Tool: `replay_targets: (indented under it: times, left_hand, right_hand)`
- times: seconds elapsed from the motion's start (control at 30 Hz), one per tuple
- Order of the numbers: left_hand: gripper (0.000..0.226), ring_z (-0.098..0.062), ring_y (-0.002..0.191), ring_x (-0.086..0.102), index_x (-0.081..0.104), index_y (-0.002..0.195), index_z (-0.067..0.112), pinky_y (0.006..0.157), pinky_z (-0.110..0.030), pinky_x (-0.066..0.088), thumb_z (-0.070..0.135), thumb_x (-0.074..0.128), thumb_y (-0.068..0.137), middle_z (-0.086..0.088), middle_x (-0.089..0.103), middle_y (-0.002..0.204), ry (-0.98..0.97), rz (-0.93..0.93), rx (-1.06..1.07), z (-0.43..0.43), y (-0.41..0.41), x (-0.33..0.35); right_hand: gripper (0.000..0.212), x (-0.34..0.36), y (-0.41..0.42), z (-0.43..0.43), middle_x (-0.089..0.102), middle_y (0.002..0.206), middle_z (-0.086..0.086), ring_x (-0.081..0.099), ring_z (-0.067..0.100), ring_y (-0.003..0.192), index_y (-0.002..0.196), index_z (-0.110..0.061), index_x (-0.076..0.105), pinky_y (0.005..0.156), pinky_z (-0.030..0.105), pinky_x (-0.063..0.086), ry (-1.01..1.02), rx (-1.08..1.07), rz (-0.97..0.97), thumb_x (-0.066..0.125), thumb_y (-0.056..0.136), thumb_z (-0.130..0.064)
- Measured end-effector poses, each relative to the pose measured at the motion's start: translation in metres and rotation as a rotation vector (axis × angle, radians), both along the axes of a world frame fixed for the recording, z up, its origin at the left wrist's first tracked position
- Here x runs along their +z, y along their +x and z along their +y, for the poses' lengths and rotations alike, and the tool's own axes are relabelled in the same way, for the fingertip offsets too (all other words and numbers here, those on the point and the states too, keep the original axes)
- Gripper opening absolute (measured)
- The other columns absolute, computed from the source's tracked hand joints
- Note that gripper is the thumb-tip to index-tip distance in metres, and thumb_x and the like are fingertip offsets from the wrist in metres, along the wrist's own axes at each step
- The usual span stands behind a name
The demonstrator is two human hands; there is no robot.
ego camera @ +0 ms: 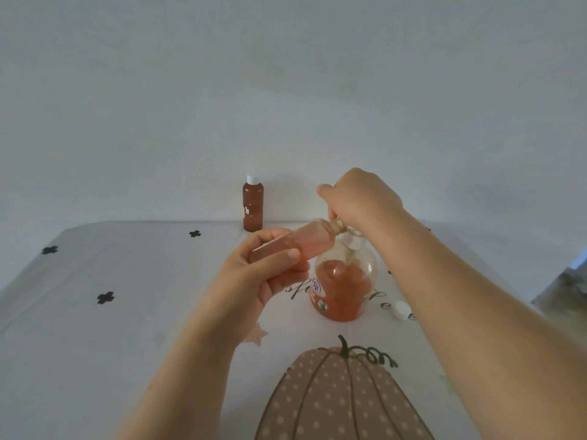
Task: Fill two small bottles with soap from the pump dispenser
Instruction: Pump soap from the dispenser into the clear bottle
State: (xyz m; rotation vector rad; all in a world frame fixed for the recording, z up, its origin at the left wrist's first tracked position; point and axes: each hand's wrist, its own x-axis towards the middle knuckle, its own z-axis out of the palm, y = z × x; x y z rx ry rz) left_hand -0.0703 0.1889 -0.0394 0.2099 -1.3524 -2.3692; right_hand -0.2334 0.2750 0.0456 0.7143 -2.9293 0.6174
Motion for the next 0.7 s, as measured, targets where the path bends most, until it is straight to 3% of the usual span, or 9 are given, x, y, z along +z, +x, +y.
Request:
replay_targets:
  times: [0.37, 0.53, 0.7]
  left_hand:
    - [0.037, -0.026, 0.079, 0.07, 0.063, 0.107, 0.003, 0.074, -0.03, 0.058, 0.005, 0.071, 0.071, -0.02, 0.07, 0.097, 0.01, 0.004, -0.013, 0.002, 0.0, -0.002]
    - [0.043, -0.026, 0.08, 0.069, 0.058, 0.113, -0.003, 0.075, -0.031, 0.058, 0.005, 0.071, 0.072, -0.027, 0.067, 0.108, 0.041, 0.052, -0.017, 0.004, 0.001, 0.002]
    - [0.045, -0.025, 0.081, 0.069, 0.057, 0.117, -0.004, 0.076, -0.03, 0.058, 0.007, 0.07, 0.075, -0.023, 0.069, 0.105, 0.02, 0.083, -0.017, 0.004, 0.002, 0.005]
  right_hand:
    - [0.035, 0.001, 0.004, 0.003, 0.07, 0.079, 0.002, 0.06, 0.022, 0.067, 0.091, -0.012, 0.075, 0.056, 0.026, 0.037, -0.021, 0.0, -0.023, 0.048, 0.094, -0.034]
    - [0.035, 0.01, 0.006, 0.005, 0.07, 0.078, 0.002, 0.06, 0.022, 0.065, 0.091, -0.012, 0.074, 0.055, 0.026, 0.037, -0.004, -0.012, 0.011, 0.048, 0.095, -0.036]
    - [0.035, 0.02, 0.01, 0.004, 0.074, 0.082, 0.003, 0.059, 0.021, 0.063, 0.091, -0.011, 0.075, 0.054, 0.024, 0.036, 0.019, -0.004, 0.07, 0.048, 0.096, -0.034]
